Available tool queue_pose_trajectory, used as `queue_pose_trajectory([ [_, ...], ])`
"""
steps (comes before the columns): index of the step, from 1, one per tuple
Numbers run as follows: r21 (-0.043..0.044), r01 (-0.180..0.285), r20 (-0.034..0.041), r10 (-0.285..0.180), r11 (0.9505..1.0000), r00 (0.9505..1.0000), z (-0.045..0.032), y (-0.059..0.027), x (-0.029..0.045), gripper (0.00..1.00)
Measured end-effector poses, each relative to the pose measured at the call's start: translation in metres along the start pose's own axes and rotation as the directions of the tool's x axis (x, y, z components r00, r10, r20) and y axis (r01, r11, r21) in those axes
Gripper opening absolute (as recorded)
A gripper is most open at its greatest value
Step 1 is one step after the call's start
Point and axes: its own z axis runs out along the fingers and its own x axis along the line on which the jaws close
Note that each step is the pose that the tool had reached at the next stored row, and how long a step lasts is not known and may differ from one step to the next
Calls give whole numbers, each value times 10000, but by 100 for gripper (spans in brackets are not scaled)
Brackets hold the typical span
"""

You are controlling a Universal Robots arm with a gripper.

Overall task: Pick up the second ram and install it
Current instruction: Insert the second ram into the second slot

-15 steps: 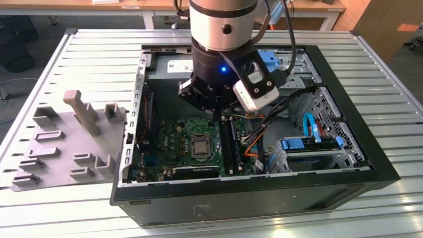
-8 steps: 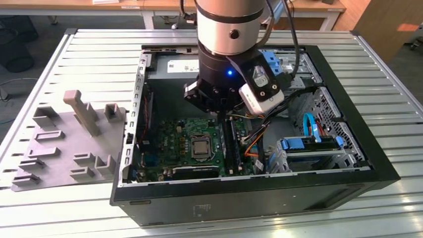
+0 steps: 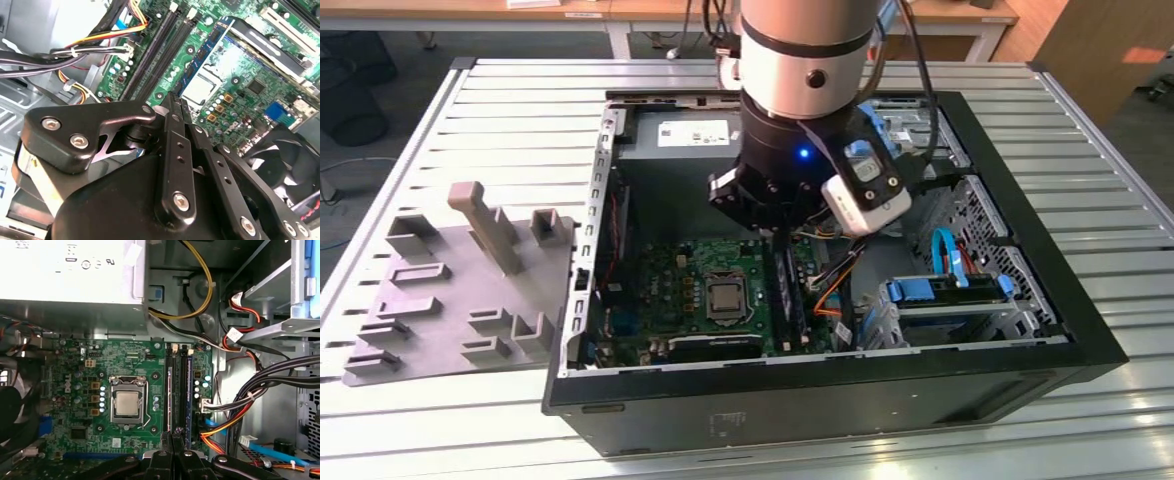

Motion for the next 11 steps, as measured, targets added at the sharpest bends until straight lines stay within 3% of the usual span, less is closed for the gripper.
queue_pose_trajectory([
  [5, 0, 0, 0, 0, 10000, 10000, 45, -2, -62, 11],
  [11, 0, -1, 0, 1, 10000, 10000, 151, -5, -88, 11],
])
